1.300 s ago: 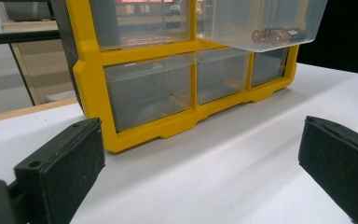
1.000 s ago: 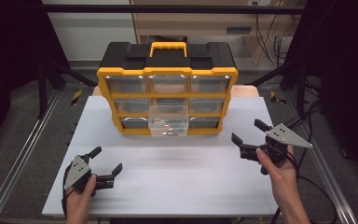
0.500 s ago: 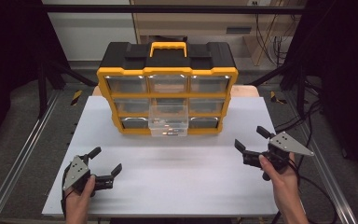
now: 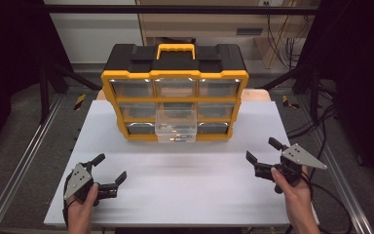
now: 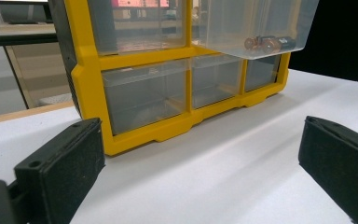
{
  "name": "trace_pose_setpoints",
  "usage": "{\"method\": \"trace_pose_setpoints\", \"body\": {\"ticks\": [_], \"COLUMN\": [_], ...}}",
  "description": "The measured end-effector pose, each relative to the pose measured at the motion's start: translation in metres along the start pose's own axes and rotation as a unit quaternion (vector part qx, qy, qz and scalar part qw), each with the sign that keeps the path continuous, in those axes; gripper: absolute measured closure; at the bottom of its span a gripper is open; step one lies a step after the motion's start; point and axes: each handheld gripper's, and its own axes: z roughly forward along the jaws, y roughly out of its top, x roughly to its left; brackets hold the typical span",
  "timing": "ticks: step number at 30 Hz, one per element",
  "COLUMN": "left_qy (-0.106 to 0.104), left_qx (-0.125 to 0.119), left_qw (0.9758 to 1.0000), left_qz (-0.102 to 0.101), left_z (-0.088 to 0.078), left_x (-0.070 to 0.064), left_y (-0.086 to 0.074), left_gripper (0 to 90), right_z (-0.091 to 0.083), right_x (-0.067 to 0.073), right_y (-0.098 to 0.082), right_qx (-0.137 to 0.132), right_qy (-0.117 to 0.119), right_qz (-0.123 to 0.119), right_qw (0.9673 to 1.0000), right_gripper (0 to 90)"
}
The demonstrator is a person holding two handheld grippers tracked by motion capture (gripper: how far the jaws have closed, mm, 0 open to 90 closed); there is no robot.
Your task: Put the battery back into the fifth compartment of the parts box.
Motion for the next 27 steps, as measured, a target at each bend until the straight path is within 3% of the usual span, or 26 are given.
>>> {"method": "trace_pose_setpoints", "body": {"ticks": [7, 21, 27], "left_qy": [-0.003, -0.008, -0.01], "left_qx": [-0.004, -0.012, -0.009], "left_qw": [1.0, 0.9999, 0.9999], "left_qz": [-0.002, -0.002, -0.005], "left_z": [-0.001, -0.005, -0.005], "left_x": [-0.001, -0.002, -0.001], "left_y": [0.001, 0.002, 0.002], "left_gripper": [0.2, 0.1, 0.2], "right_z": [0.0, 0.006, 0.01], "right_x": [0.001, 0.008, 0.009], "right_y": [-0.009, -0.028, -0.04], "right_qx": [-0.004, 0.0, -0.01], "right_qy": [0.002, 0.014, 0.017], "right_qz": [0.007, -0.007, 0.01], "right_qw": [1.0, 0.9999, 0.9998], "right_gripper": [6.4, 6.7, 6.6]}}
